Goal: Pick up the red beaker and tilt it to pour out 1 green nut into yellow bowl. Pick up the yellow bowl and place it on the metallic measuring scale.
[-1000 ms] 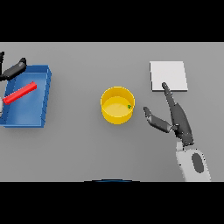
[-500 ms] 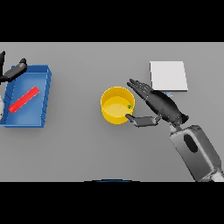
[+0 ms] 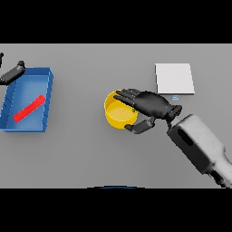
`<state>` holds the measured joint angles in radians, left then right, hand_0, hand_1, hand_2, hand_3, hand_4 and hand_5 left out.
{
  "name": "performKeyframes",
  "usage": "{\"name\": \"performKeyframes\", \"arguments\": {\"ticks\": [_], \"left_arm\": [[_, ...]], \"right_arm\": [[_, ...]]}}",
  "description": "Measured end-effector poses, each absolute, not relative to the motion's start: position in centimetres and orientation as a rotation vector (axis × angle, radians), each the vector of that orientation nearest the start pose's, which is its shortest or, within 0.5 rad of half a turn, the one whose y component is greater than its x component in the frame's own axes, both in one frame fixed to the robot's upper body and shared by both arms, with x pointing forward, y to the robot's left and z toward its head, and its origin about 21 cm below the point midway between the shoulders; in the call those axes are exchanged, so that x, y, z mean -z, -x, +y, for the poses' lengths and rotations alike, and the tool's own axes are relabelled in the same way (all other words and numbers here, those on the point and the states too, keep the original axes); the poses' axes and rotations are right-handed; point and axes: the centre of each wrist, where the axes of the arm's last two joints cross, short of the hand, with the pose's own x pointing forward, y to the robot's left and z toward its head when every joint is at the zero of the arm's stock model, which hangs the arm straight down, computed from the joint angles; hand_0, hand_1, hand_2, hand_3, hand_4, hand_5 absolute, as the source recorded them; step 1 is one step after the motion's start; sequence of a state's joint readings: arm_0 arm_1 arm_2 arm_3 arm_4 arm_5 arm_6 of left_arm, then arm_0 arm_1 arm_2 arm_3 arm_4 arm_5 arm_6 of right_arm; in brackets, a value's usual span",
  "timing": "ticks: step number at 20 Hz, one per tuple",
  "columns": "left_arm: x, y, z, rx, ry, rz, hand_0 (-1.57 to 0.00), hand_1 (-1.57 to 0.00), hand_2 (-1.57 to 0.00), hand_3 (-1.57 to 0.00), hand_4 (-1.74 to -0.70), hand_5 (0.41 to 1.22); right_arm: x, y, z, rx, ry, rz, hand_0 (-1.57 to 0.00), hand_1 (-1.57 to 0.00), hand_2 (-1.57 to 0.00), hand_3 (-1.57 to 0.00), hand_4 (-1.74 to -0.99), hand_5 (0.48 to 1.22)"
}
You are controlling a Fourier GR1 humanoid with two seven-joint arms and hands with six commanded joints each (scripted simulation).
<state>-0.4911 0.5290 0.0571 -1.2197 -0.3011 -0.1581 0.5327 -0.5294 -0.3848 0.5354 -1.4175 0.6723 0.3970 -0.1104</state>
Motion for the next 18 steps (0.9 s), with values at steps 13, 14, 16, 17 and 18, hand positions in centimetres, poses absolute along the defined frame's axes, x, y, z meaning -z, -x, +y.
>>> {"name": "performKeyframes", "arguments": {"ticks": [13, 14, 16, 17, 18], "left_arm": [[-12.0, -36.0, 34.0, 0.464, -0.690, -1.081, 0.00, 0.00, 0.00, 0.00, -0.80, 0.723], [-12.1, -36.1, 34.0, 0.464, -0.697, -1.072, 0.00, 0.00, 0.00, 0.00, -0.80, 0.723], [-12.0, -36.2, 33.7, 0.471, -0.693, -1.076, 0.00, 0.00, 0.00, 0.00, -0.79, 0.727], [-12.0, -36.3, 33.9, 0.468, -0.702, -1.072, 0.00, 0.00, 0.00, 0.00, -0.79, 0.728], [-12.1, -36.2, 33.7, 0.473, -0.696, -1.075, 0.00, 0.00, 0.00, 0.00, -0.79, 0.728]], "right_arm": [[-5.6, -33.9, -13.7, -1.955, 0.237, -1.338, 0.00, 0.00, 0.00, 0.00, -1.277, 0.692], [-5.4, -34.0, -13.6, -1.961, 0.228, -1.329, 0.00, 0.00, 0.00, 0.00, -1.277, 0.696], [-5.0, -34.1, -13.6, -1.965, 0.211, -1.319, 0.00, 0.00, 0.00, 0.00, -1.281, 0.702], [-4.9, -34.3, -13.5, -1.966, 0.205, -1.319, 0.00, 0.00, 0.00, 0.00, -1.285, 0.706], [-4.8, -34.4, -13.3, -1.967, 0.203, -1.313, 0.00, 0.00, 0.00, -0.02, -1.286, 0.710]]}}
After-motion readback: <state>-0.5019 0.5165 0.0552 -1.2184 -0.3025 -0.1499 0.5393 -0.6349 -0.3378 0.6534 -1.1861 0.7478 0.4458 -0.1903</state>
